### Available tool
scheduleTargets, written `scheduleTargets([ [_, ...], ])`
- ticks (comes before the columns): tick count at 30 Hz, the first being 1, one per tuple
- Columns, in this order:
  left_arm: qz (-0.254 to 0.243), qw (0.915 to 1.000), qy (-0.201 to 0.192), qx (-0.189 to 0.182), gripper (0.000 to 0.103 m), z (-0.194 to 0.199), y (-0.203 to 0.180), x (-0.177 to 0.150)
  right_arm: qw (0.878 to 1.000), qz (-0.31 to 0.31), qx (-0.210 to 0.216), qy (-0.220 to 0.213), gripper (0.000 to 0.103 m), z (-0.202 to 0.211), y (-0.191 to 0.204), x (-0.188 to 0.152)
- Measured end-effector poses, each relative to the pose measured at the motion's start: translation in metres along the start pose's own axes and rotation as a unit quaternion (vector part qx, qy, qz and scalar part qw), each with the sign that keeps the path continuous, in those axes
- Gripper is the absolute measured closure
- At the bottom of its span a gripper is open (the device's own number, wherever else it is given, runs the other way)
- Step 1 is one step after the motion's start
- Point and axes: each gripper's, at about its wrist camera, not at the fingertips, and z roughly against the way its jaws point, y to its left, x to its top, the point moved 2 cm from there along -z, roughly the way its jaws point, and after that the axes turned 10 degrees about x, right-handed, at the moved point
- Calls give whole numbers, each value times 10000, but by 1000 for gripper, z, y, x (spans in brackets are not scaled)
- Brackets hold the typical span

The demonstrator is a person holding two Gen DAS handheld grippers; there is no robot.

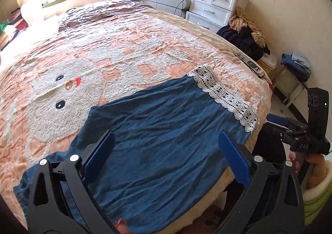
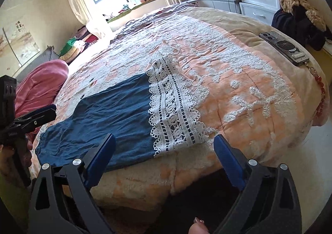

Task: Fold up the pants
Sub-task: 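Lay the leg flat and open both tools, smoothing the pants, then grasp the lace hem with the left tool and lift it up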

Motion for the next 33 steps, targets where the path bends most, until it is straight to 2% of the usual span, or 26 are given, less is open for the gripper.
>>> scheduleTargets([
  [12,-462,9979,385,-254,10,-73,-27,45,9993,-258,269,93,10,-25,-13,7],
  [16,-674,9958,474,-388,10,-99,-40,59,9992,-238,279,187,17,-36,-16,9],
  [20,-934,9929,452,-577,10,-122,-57,77,9993,-165,264,229,31,-42,-17,6],
  [22,-1066,9908,465,-693,11,-133,-66,84,9997,-80,140,162,50,-40,-16,6],
  [24,-1232,9885,472,-741,13,-142,-74,90,9997,-72,241,36,61,-34,-15,6],
  [25,-1317,9871,504,-758,14,-148,-77,93,9992,-112,392,-40,63,-30,-14,7],
  [27,-1443,9847,543,-807,15,-158,-83,97,9980,-85,620,-96,63,-28,-10,8],
  [29,-1529,9824,552,-920,16,-165,-86,100,9991,-16,427,-49,61,-32,-9,8],
  [32,-1674,9772,600,-1158,17,-175,-90,102,9995,-248,216,26,42,-37,-18,7],
  [33,-1738,9753,605,-1221,18,-177,-92,102,9994,-294,182,14,41,-36,-20,6],
])
